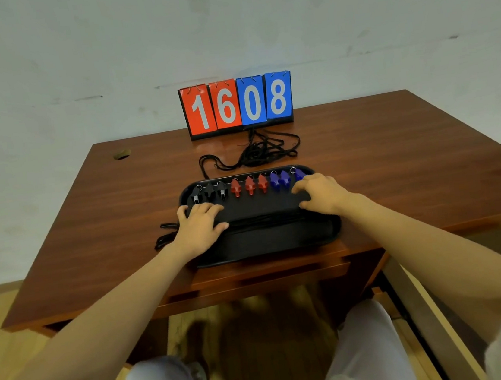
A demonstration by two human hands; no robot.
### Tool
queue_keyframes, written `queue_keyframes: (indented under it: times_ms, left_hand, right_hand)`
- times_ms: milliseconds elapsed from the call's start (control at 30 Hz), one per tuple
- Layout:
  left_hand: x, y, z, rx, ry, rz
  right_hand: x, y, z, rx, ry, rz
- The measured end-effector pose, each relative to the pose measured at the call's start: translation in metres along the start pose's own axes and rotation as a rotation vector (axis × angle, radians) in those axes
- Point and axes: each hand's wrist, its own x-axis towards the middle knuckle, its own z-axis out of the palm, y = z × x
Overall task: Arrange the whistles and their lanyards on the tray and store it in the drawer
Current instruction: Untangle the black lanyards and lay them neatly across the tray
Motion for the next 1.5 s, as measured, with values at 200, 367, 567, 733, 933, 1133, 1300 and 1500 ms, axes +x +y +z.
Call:
queue_keyframes:
  times_ms: [200, 367, 567, 733, 933, 1133, 1300, 1500]
  left_hand:
    - [0.063, 0.013, -0.032, -0.01, 0.106, -0.02]
    - [0.125, 0.0, -0.047, 0.046, 0.09, -0.086]
    - [0.181, -0.037, -0.035, 0.074, -0.041, -0.178]
    - [0.205, -0.064, -0.011, -0.013, -0.081, -0.137]
    - [0.222, -0.074, 0.011, -0.051, -0.036, 0.042]
    - [0.226, -0.067, 0.008, 0.027, 0.044, 0.027]
    - [0.217, -0.055, -0.006, 0.009, 0.073, -0.034]
    - [0.2, -0.041, -0.048, -0.158, 0.288, -0.094]
  right_hand:
    - [0.058, -0.03, -0.034, 0.066, 0.1, -0.074]
    - [0.122, -0.048, -0.045, 0.126, 0.109, -0.104]
    - [0.194, -0.072, -0.021, 0.147, 0.001, -0.119]
    - [0.231, -0.084, 0.011, 0.105, -0.079, -0.153]
    - [0.248, -0.08, 0.032, 0.194, 0.031, -0.136]
    - [0.248, -0.069, 0.03, -0.065, 0.03, -0.097]
    - [0.236, -0.06, 0.009, -0.198, -0.001, -0.098]
    - [0.218, -0.049, -0.034, -0.292, 0.143, -0.135]
